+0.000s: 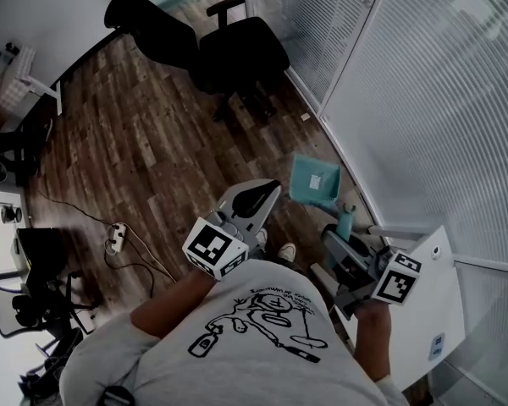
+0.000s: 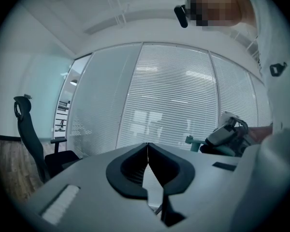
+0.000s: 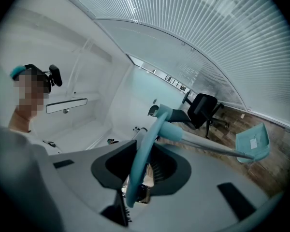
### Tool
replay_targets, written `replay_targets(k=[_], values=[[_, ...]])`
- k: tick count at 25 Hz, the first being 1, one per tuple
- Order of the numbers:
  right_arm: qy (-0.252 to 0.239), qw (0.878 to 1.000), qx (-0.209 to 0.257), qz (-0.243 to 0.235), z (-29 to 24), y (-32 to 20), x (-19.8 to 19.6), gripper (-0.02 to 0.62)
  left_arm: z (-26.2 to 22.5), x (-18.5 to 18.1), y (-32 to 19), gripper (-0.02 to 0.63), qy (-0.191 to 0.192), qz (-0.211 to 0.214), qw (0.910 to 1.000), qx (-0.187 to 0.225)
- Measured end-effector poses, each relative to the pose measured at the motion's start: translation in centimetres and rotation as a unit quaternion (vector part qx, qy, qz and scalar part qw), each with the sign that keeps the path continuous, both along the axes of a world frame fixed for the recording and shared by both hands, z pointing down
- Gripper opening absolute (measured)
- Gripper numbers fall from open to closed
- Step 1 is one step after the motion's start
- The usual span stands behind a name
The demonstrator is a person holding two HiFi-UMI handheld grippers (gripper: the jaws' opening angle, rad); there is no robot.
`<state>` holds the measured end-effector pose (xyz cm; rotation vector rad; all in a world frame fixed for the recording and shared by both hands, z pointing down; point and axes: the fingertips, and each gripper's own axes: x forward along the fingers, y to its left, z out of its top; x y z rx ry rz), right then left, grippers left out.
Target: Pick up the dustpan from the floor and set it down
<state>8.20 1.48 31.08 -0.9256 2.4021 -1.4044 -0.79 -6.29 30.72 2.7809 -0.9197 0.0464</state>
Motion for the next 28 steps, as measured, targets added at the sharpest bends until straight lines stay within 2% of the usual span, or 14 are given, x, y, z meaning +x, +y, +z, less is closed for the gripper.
replay_targets(k=[10,28], values=[[0.007,1.000,-0.007,0.003,0.7,-0.2,0.3,0.072,0.2,0.0,0.2,0.002,-0.003,0.000,1.0000,-0.005],[-0.007,1.000,-0.014,0.010,4.5,-1.3,0.6,0.072,1.6,-0.5,0.6,0.002,-0.003,-0.006,0.9998,-0.017]])
